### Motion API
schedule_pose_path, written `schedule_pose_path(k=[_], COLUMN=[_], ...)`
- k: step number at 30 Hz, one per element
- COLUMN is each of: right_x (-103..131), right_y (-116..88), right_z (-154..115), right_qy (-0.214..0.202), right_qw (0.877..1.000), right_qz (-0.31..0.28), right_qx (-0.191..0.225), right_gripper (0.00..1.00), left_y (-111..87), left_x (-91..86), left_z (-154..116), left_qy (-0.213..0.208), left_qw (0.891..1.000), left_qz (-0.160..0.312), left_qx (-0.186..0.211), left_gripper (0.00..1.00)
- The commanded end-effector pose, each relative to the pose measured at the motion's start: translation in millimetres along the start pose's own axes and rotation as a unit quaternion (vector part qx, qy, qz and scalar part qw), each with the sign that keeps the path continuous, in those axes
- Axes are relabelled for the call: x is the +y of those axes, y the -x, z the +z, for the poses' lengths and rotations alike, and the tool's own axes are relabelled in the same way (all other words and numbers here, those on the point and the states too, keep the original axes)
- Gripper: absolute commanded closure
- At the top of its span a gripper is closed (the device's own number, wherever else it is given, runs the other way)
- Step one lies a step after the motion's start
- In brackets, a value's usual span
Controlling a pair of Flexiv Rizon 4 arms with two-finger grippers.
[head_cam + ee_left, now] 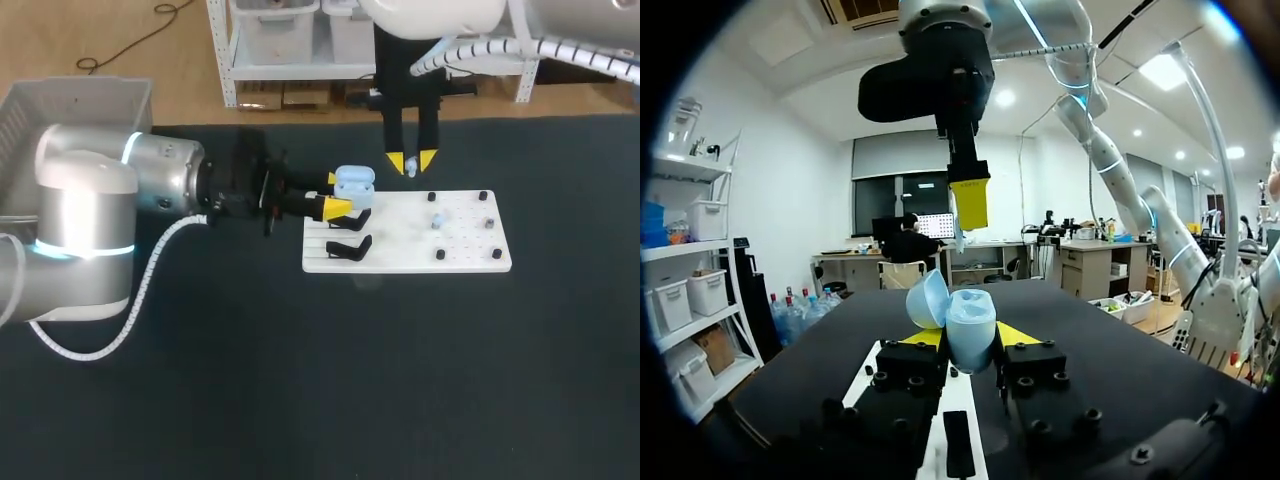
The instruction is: Pick up each earbud case from the left stands, insert the matching earbuds, close the lid, and place the case in the box.
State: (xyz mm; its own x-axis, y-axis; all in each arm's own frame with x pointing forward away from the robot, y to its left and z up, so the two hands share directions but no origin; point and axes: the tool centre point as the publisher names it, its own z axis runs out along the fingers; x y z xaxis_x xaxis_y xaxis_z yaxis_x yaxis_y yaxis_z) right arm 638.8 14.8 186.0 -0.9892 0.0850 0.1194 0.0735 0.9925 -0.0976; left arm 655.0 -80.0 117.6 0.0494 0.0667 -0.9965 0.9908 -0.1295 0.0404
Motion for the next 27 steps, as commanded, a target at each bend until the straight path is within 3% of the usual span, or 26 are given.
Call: schedule_pose_path(k=[1, 9, 27], right_x=[-2, -1, 2], right_y=[-4, -8, -12], right_z=[-1, -3, 1], right_qy=[0.007, 0.035, 0.039], right_qw=[1.000, 0.999, 0.999], right_qz=[0.009, 0.027, 0.027], right_qx=[-0.003, 0.007, 0.009], right_gripper=[1.00, 1.00, 1.00], left_y=[-3.2, -7.4, -10.3], left_x=[2.7, 3.6, 2.0], left_z=[4, 11, 14], left_qy=[-0.001, 0.004, 0.009], left_qw=[1.000, 1.000, 1.000], left_qz=[0.003, 0.013, 0.018], left_qx=[-0.003, -0.009, -0.006], left_gripper=[1.00, 1.00, 1.00])
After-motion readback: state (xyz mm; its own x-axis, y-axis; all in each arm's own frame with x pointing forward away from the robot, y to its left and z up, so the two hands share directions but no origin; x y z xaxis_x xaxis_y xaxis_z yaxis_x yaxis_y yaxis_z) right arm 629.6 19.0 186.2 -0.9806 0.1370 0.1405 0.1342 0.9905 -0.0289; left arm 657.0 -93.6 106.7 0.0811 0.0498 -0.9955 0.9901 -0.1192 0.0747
